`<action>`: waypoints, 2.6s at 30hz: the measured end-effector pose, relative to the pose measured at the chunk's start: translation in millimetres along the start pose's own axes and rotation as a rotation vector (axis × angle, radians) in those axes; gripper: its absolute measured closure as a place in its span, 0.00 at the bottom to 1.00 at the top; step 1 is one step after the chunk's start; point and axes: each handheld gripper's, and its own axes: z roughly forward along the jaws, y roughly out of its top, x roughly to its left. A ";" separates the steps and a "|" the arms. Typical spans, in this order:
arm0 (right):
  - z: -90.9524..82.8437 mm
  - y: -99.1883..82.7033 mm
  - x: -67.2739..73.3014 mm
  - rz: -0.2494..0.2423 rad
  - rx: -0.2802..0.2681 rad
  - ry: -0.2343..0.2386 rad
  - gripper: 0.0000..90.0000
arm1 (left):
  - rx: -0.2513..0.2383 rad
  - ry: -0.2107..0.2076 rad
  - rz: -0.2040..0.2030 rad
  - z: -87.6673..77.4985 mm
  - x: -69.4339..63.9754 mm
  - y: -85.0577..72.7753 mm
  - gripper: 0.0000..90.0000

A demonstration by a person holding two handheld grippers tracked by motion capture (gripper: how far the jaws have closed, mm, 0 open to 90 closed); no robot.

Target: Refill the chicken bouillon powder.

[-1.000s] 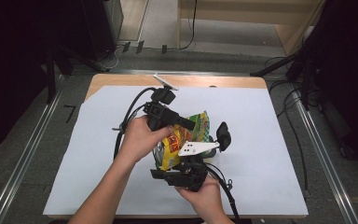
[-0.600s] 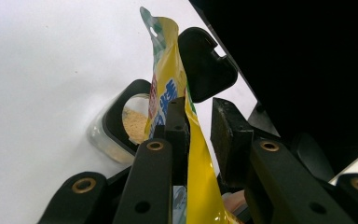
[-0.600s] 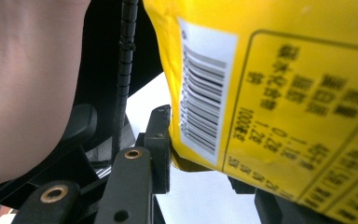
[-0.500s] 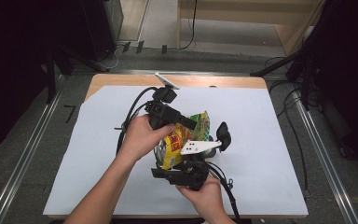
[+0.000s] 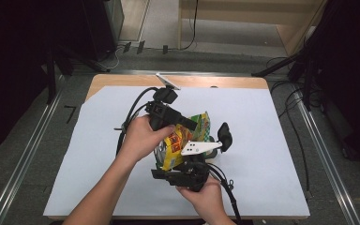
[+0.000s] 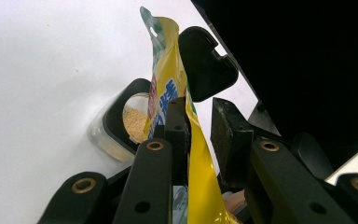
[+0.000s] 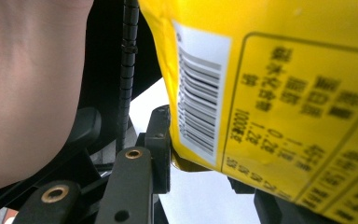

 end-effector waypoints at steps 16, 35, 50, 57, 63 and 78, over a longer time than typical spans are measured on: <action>3.2 0.7 -0.4 -0.033 0.010 -0.011 0.76 | -0.022 0.020 0.011 -4.3 -0.4 -3.4 0.87; 14.7 5.2 1.2 -0.105 0.033 0.001 0.76 | -0.082 0.049 0.006 -20.2 3.8 -15.6 0.88; 14.9 5.6 1.5 -0.118 0.044 0.002 0.76 | -0.078 0.037 -0.002 -20.4 6.0 -16.2 0.89; 15.3 5.4 0.9 -0.118 0.041 0.000 0.76 | -0.079 0.040 -0.001 -20.1 5.3 -15.9 0.90; 14.9 5.8 0.9 -0.119 0.045 -0.001 0.76 | -0.077 0.036 -0.004 -20.2 6.7 -15.8 0.90; 15.5 5.7 -0.3 -0.120 0.049 -0.003 0.76 | -0.078 0.031 -0.015 -19.5 9.1 -15.9 0.90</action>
